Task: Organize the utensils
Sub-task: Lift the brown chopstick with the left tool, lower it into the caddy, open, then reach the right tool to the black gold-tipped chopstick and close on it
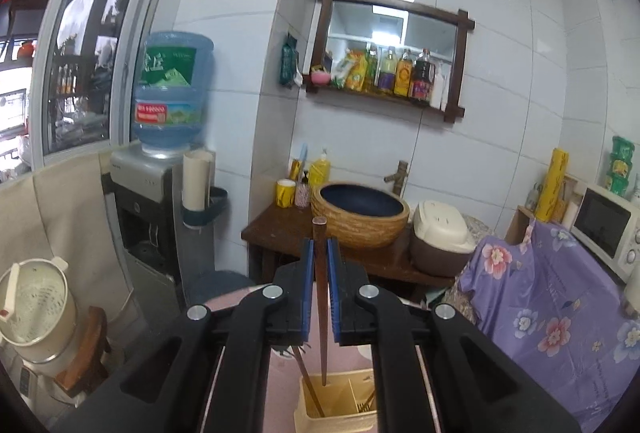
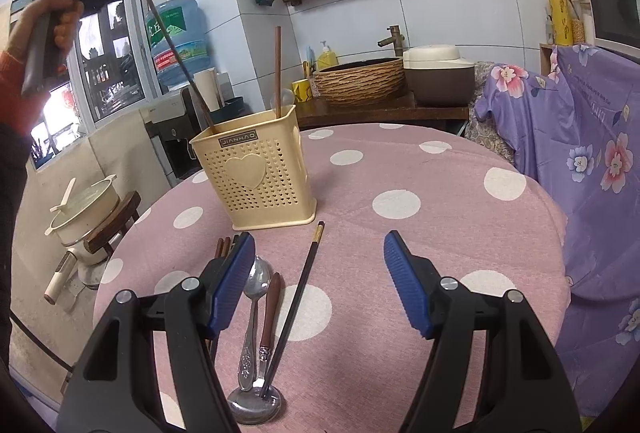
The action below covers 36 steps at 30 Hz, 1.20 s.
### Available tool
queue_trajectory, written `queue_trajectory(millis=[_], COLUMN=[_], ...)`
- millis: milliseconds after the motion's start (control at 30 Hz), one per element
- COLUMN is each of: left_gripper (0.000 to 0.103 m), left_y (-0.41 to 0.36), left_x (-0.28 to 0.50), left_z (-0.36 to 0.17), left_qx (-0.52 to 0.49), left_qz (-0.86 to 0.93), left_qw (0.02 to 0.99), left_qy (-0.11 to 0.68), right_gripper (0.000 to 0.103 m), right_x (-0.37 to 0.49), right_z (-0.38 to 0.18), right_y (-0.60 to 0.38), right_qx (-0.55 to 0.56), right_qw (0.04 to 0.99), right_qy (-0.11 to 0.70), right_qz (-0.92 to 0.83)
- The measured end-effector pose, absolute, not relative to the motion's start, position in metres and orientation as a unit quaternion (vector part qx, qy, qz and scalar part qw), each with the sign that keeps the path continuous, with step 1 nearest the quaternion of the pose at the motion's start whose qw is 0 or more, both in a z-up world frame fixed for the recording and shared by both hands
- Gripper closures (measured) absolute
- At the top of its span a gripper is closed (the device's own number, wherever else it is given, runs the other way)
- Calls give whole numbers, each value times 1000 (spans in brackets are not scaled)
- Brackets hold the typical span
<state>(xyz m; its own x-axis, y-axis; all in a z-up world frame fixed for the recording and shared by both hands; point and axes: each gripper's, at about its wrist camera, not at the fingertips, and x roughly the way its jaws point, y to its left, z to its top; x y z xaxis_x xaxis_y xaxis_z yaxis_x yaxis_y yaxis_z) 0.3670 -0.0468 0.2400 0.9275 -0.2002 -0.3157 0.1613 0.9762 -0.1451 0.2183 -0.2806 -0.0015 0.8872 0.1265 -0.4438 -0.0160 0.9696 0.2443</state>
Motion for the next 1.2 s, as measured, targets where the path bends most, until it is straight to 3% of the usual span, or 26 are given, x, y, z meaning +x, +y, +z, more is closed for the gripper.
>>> queue_trajectory(millis=[367, 767, 800, 833, 867, 933, 1100, 1200], left_gripper=[95, 94, 91, 76, 49, 23, 19, 23], left_y=[-63, -66, -65, -66, -65, -61, -48, -39], left_x=[390, 395, 393, 390, 385, 368, 328, 312], left_z=[141, 109, 109, 108, 108, 106, 68, 29], left_qx=[-50, -43, -41, -39, -38, -43, -27, -21], left_qz=[-84, -81, -85, -89, -94, -101, -89, -70], left_qw=[963, 957, 956, 955, 955, 957, 949, 933], left_qy=[252, 276, 277, 279, 279, 268, 300, 354], right_gripper=[32, 27, 27, 27, 27, 27, 27, 27], right_x=[221, 222, 223, 224, 224, 227, 235, 240], right_z=[-4, -4, -5, -5, -6, -8, -17, -24], right_y=[-277, -276, -276, -276, -277, -278, -283, -284], right_qx=[113, 108, 108, 107, 107, 106, 107, 114], right_qw=[963, 964, 964, 964, 964, 963, 958, 953], right_qy=[241, 239, 240, 241, 241, 246, 267, 280], right_qz=[38, 36, 34, 32, 29, 27, 12, 8])
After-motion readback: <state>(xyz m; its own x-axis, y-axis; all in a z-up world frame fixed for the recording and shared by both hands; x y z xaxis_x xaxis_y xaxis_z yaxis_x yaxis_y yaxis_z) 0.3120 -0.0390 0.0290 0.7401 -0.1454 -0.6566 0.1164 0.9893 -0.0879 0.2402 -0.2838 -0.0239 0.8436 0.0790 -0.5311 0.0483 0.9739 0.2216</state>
